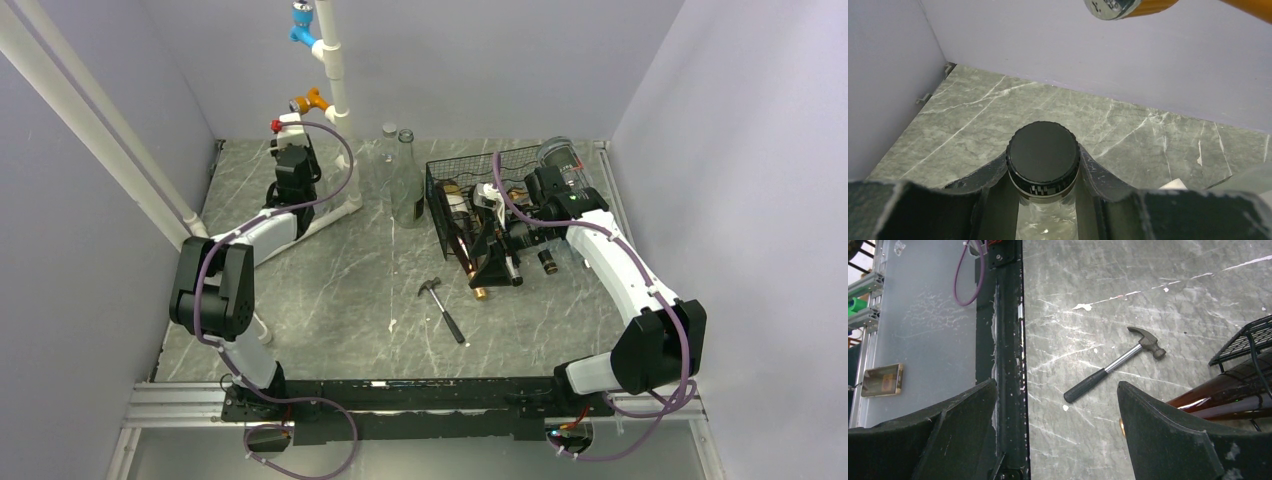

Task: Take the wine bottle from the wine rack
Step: Place the wine bottle at the center of the board, then pick up the wine bottle from the wine rack.

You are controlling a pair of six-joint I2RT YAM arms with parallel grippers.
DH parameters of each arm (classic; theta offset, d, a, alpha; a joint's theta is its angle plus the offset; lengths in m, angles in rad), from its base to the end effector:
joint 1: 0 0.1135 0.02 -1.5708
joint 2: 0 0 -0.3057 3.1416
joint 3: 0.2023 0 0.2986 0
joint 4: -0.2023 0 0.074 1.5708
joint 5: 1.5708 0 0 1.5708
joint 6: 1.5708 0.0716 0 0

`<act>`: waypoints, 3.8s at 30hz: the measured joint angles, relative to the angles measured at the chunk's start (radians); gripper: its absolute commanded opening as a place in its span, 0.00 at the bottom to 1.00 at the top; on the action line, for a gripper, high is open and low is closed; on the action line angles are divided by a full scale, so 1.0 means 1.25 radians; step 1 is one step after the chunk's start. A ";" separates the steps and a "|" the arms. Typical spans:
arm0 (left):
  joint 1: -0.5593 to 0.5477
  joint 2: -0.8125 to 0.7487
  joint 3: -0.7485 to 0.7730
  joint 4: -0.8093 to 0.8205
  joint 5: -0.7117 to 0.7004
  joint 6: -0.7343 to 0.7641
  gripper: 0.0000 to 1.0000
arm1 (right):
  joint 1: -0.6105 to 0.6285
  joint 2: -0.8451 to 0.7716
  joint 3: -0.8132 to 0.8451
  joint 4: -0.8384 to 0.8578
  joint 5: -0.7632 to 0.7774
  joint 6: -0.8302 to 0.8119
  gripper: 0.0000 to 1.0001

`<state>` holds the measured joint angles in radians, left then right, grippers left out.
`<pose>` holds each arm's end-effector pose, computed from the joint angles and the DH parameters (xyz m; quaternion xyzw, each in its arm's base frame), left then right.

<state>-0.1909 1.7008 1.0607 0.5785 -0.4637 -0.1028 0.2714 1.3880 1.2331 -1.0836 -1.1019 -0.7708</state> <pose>0.4654 -0.0573 0.2815 -0.1260 0.7153 0.0681 0.6840 0.2694 0.1413 0.3277 -0.4934 0.6857 0.4655 0.2641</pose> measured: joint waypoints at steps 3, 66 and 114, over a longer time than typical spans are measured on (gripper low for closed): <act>0.000 0.000 0.000 0.000 0.005 -0.006 0.54 | 0.000 0.000 0.000 0.000 0.000 0.000 0.93; -0.064 -0.433 0.034 -0.538 0.688 -0.326 1.00 | -0.117 0.000 0.002 -0.125 -0.043 -0.139 0.96; -0.197 -0.482 -0.132 -0.581 0.696 -0.032 0.99 | -0.243 0.016 0.002 -0.143 -0.069 -0.168 0.96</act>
<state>-0.4366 1.0977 0.8951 -0.1482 0.4068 -0.1432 -0.0326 1.4075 1.2354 -1.2621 -1.1877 -0.9813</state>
